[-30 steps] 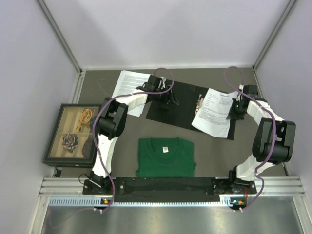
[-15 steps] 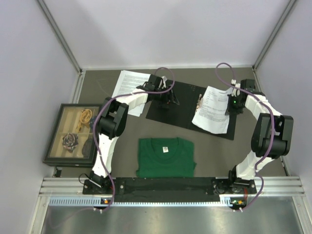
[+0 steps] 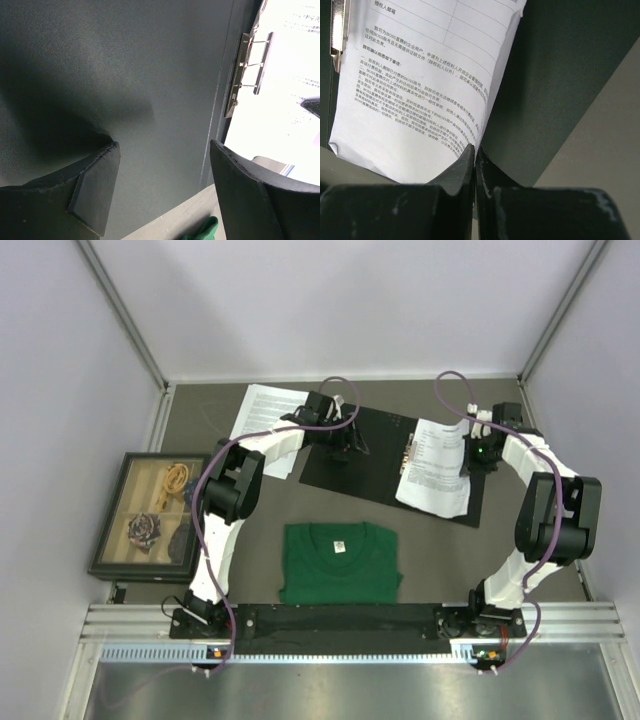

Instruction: Put the files into the folder

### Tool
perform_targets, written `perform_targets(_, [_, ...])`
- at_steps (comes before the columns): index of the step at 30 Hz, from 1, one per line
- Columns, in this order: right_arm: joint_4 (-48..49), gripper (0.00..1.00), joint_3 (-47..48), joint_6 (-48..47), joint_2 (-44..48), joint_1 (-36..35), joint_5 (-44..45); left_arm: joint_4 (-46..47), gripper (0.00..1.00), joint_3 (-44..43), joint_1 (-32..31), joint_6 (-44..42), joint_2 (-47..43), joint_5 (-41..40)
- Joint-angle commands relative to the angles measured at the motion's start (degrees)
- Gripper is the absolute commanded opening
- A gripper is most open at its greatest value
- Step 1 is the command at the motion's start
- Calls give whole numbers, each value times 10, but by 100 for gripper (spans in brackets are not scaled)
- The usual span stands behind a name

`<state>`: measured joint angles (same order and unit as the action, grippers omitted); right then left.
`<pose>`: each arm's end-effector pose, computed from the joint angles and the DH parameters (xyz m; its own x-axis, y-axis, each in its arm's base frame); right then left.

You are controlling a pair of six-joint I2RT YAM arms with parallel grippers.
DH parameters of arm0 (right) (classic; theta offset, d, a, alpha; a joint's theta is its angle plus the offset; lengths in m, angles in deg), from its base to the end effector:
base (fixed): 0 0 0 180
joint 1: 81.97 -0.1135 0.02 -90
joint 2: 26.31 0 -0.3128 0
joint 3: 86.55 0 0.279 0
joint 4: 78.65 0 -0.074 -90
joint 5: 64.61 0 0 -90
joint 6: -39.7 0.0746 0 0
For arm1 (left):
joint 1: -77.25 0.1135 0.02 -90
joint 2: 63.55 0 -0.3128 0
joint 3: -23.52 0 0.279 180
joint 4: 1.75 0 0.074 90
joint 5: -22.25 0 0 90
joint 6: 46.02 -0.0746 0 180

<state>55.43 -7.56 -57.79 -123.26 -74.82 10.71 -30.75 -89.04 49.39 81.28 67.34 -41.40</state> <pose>0.3869 -0.0295 0.2067 -0.8846 -0.0161 -0.4662 -0.1065 0.9800 0.1682 0.5018 -0.3027 0.1587 -0.9320 -0.1216 -0.3414 0.1508 0.7266 -0.6703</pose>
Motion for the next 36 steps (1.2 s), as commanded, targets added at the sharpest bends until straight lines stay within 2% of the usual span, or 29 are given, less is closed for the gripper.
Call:
perform_targets(1, [29,0,22,-15,-3,-6,-19,-8,78,-11,3,-15,21,-10])
perform_targets(7, [36,0,17,-15,-4,-5,11,-10,78,-10,3,-19,20,-11])
perform_targets(13, [56,2,8,-14,4,-10,-1,-10,78,-11,2,-19,20,-11])
perform_targets(14, [55,4,8,-13,4,-11,0,-9,78,-11,3,-18,19,-10])
perform_targets(18, [47,29,13,4,5,-13,29,-12,81,-12,3,-14,8,0])
perform_targets(19, [42,32,15,18,8,-14,47,-11,82,-11,3,-11,-4,6])
perform_targets(22, [18,43,30,52,24,-14,145,8,84,-5,9,19,-52,27])
perform_targets(23, [9,46,44,57,35,-14,205,12,84,-5,14,22,-65,30])
perform_targets(26, [-32,55,93,70,56,-14,285,8,86,-11,35,26,-119,37])
perform_targets(27, [-40,62,105,70,60,-14,295,8,86,-8,44,27,-133,42])
perform_targets(30, [-45,65,138,107,82,-24,323,33,87,52,87,52,-189,80])
perform_targets(32, [-22,68,152,119,91,-68,347,61,86,88,128,74,-228,98])
perform_targets(34, [17,69,156,121,92,-123,338,63,86,129,155,71,-252,95])
perform_targets(36, [96,70,160,145,61,-189,192,38,83,150,194,61,-257,71])
